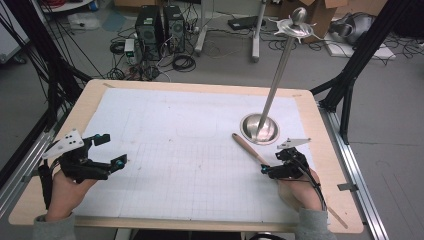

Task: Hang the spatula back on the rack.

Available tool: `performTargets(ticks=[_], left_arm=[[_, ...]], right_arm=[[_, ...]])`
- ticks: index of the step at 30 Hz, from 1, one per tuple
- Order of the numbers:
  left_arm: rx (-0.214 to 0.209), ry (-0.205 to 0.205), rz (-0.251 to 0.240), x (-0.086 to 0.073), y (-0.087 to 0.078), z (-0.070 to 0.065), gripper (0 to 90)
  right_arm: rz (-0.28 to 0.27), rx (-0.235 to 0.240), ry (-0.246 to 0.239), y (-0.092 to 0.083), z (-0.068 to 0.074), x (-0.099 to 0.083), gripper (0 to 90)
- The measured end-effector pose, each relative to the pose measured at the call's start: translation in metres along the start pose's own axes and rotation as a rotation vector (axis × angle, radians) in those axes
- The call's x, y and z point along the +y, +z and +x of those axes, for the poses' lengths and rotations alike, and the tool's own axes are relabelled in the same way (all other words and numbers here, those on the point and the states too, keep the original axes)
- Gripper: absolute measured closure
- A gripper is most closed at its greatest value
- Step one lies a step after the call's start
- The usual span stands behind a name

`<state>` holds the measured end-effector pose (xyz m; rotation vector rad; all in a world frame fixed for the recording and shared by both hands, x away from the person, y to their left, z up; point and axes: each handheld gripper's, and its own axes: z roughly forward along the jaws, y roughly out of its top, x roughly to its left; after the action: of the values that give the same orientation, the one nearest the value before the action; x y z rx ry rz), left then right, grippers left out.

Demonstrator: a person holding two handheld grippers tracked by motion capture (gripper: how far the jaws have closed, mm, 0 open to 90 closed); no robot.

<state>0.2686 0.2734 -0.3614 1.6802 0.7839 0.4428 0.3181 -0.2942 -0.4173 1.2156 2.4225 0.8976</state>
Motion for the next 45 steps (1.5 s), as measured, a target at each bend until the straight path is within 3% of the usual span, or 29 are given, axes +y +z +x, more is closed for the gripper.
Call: performTargets(ticks=[10, 19, 35, 45], left_arm=[[0.004, 0.000, 0.001, -0.0012, -0.0017, 0.0013, 1.7], [0.011, -0.003, 0.005, -0.0022, -0.0023, 0.0019, 1.7], [0.009, -0.001, 0.005, -0.0019, -0.0022, 0.0020, 1.7], [0.011, -0.002, 0.005, -0.0021, -0.0019, 0.0021, 1.7]], right_arm=[[0.040, 0.015, 0.021, 0.0038, -0.0012, -0.0013, 34.1], [0.082, 0.017, 0.012, 0.0065, 0.0000, -0.0024, 45.2], [0.114, 0.013, 0.009, 0.0071, 0.0027, -0.0040, 58.9], [0.113, 0.017, 0.016, 0.0059, 0.0024, -0.0059, 73.8]])
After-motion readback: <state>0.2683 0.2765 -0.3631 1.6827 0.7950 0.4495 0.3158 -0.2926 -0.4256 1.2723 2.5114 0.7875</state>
